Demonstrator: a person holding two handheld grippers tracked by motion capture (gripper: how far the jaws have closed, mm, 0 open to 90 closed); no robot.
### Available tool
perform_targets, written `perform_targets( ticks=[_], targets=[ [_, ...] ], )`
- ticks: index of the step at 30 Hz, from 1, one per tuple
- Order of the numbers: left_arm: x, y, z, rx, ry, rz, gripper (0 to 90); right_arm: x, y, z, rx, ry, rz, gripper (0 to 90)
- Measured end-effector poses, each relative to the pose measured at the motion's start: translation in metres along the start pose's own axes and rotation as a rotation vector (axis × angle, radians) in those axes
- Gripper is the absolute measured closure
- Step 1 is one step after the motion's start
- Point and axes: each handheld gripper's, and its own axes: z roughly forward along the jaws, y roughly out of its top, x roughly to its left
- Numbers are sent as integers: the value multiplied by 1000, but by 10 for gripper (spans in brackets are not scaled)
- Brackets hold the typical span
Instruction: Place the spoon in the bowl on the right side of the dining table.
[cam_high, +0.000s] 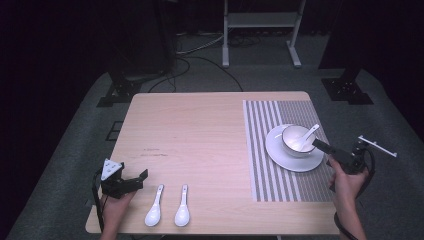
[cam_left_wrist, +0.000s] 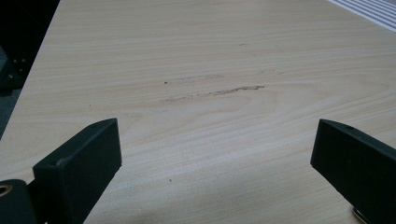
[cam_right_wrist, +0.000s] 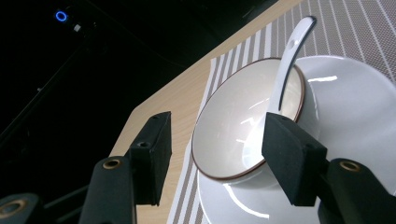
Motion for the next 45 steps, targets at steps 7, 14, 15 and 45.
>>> perform_targets(
  ticks=[7, 14, 15, 45],
  targets=[
    [0, 0, 0, 1, 0, 0, 6, 2, -13, -5, 12, 39, -8, 425],
    [0, 0, 0, 1, 0, 1, 5, 6, -25, -9, 17, 70, -25, 424],
    [0, 0, 0, 0, 0, 1, 6, 7, -26, -9, 20, 71, -32, 424],
    [0, 0, 0, 0, -1, 3, 5, 19, -85, -17, 106, 160, -75, 413]
  ],
)
